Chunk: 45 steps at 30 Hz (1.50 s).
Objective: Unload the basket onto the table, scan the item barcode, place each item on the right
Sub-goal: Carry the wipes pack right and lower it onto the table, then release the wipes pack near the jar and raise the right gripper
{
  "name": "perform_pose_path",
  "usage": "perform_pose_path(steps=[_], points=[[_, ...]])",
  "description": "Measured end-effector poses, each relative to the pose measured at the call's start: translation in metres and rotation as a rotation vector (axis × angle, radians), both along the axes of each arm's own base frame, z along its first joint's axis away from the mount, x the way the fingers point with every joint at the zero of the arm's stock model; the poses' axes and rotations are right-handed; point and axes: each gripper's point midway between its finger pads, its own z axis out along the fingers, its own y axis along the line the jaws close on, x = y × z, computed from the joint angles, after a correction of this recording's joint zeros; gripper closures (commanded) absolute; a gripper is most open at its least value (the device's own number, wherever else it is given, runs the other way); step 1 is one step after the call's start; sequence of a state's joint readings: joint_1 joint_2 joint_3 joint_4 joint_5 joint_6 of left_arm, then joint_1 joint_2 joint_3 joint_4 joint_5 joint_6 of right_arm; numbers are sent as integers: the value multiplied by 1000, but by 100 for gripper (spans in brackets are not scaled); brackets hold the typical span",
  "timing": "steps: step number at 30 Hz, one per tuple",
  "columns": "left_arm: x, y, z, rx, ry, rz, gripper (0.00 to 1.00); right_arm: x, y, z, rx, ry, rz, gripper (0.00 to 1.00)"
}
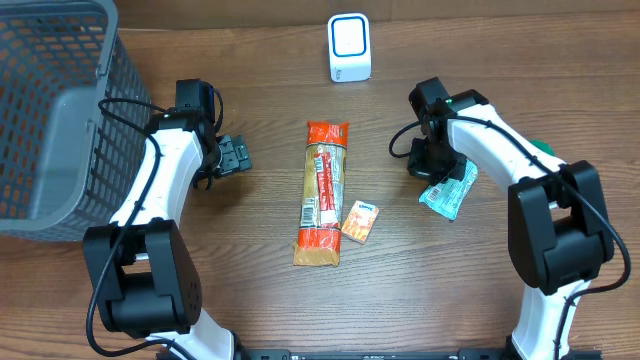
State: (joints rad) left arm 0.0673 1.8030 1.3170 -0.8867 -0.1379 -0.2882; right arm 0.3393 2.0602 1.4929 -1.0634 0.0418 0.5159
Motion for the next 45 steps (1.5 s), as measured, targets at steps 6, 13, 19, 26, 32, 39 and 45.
perform_pose_path(steps=[6,13,19,26,32,39,45], points=[[0,0,0,0,0,0,0,-18,-26,-1,-120,63,-6,91],[0,0,0,0,0,0,0,-24,-55,2,-217,94,-30,89],[0,0,0,0,0,0,0,-20,-72,3,-240,89,-67,75],[0,0,0,0,0,0,0,-24,-84,4,-253,114,-87,85],[0,0,0,0,0,0,0,-32,-81,3,-245,144,-66,92],[0,0,0,0,0,0,0,-31,-21,-1,-42,126,33,94],[0,0,0,0,0,0,0,-45,55,19,185,104,153,96]])
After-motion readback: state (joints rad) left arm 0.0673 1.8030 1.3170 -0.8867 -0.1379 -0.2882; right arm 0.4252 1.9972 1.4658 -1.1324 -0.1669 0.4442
